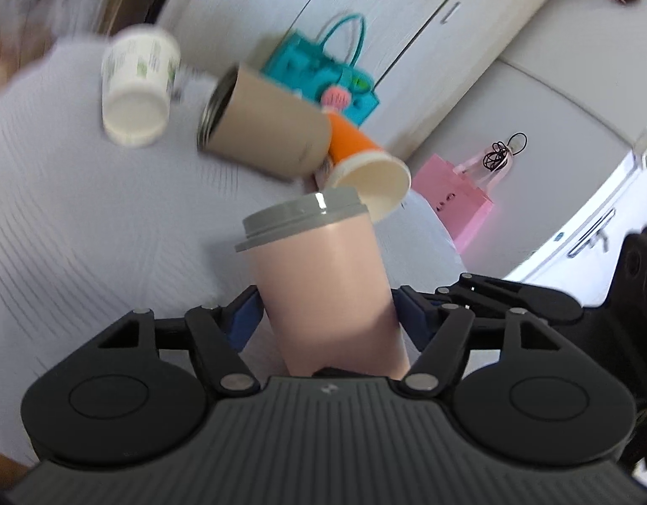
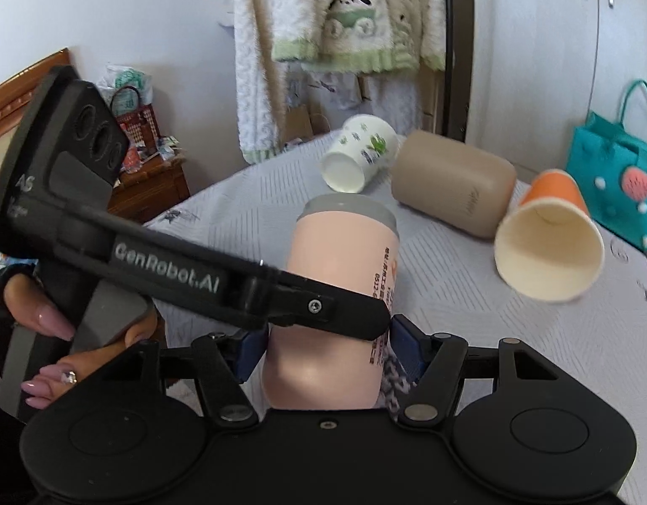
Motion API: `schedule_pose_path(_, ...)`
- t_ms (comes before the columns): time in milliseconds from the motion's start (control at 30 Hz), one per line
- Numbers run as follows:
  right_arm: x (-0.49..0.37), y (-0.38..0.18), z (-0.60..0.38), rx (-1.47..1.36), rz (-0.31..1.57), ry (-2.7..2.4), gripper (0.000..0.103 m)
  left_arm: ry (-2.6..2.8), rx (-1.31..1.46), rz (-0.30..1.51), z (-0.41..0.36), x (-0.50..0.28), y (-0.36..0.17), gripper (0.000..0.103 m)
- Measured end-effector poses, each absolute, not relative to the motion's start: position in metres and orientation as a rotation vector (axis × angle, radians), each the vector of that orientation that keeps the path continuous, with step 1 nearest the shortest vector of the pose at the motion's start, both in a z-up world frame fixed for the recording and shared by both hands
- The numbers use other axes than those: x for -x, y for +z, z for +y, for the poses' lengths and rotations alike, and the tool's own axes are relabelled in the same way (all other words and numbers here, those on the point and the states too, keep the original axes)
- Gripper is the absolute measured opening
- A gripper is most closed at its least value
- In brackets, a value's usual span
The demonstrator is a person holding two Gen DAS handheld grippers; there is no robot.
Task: Flip cup upright
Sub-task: 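Rotate the pink cup upright with the right gripper while the left gripper closes on its body, then lower the upright pink cup onto the table and open both grippers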
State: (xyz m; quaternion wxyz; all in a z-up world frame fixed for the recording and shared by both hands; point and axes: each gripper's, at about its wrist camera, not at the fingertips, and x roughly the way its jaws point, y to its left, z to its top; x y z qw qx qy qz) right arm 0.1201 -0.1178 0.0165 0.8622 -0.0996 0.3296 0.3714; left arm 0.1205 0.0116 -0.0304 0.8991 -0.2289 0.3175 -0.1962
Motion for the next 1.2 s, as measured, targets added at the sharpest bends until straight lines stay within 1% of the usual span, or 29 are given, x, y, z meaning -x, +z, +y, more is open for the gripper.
schedule_pose_path(267, -0.115, 0.024, -0.106, 0.255, 0.542, 0.741, 0.068, -0.435, 0.253, 0.499, 0.014, -0.119, 0.001, 0.065)
schedule_pose_path(367, -0.114, 0.024, -0.102, 0.278, 0.466, 0.693, 0.068, -0.455, 0.177, 0.432, 0.012, -0.121, 0.012, 0.062)
schedule_pose_path(467, -0.120, 0.019, -0.102, 0.275, 0.416, 0.639, 0.067, -0.486, 0.111, 0.399, 0.008, -0.130, 0.019, 0.062)
schedule_pose_path(633, -0.138, 0.015, -0.110, 0.181, 0.423, 0.607, 0.067, -0.511, 0.092, 0.403, 0.007, -0.150, 0.018, 0.062)
schedule_pose_path(867, -0.146, 0.004, -0.105, 0.173, 0.362, 0.582, 0.067, -0.502, 0.087, 0.387, 0.011, -0.155, 0.009, 0.062)
schedule_pose_path(1000, -0.144, -0.008, -0.094, 0.250, 0.359, 0.567, 0.067, -0.498, 0.084, 0.391, 0.012, -0.155, -0.002, 0.062)
schedule_pose_path(1200, -0.142, -0.008, -0.093, 0.270, 0.362, 0.562, 0.067, -0.486, 0.048, 0.377, 0.006, -0.149, -0.004, 0.063)
